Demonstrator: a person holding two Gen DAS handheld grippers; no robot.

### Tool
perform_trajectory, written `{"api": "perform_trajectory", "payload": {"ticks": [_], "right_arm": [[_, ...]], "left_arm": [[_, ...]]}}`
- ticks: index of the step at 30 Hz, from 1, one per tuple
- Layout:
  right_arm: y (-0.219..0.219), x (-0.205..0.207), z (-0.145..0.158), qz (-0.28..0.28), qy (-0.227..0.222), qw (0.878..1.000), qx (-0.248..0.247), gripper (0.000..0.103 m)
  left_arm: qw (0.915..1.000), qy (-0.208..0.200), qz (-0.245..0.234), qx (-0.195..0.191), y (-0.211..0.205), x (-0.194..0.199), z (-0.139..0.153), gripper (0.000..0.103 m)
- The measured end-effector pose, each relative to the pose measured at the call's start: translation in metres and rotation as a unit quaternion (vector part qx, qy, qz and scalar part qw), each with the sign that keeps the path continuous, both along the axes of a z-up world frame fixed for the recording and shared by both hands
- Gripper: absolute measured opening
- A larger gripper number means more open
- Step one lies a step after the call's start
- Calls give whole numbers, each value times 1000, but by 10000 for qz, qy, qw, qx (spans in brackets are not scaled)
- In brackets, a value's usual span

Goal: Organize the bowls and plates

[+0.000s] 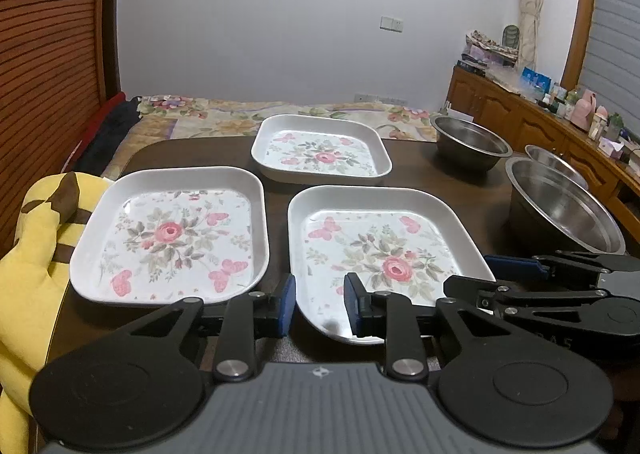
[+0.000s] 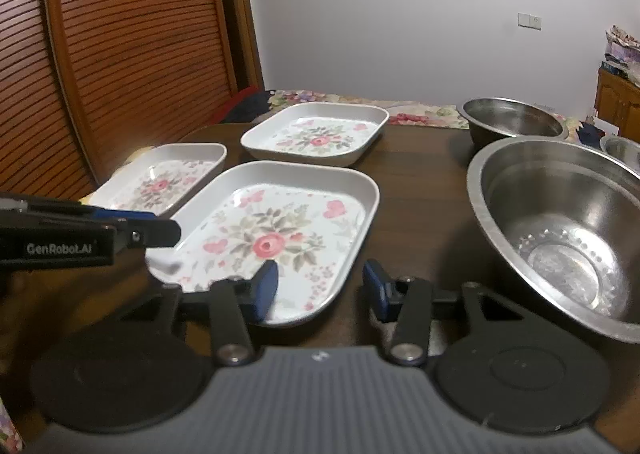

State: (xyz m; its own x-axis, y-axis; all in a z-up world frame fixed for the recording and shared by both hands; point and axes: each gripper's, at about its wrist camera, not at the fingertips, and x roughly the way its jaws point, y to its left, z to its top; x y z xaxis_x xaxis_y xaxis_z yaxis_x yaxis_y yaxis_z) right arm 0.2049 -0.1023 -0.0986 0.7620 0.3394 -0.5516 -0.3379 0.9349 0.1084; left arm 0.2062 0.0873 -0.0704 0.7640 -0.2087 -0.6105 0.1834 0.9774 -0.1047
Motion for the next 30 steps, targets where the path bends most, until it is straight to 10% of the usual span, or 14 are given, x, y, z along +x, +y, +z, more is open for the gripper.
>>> {"api": "perform_trajectory", "payload": {"ticks": [30], "right_arm": [[-14,-6,3,6,228,9994,275,22]], "left_arm": [[10000,-26,21,-90,6,-20,3,15]]}}
